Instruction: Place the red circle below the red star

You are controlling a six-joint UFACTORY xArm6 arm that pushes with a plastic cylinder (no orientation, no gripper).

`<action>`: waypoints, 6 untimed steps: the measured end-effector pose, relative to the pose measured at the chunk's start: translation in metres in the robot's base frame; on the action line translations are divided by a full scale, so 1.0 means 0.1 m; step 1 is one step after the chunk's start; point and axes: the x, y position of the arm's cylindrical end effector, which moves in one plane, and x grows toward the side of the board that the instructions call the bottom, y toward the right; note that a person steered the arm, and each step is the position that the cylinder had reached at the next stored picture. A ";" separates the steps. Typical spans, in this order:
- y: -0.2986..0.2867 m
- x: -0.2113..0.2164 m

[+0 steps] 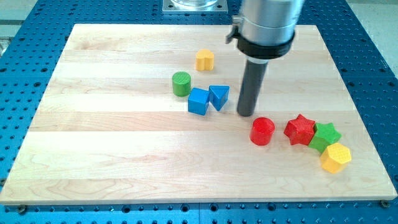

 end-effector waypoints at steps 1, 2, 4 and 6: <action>0.17 0.34; 0.63 0.61; 0.00 0.79; 0.62 1.03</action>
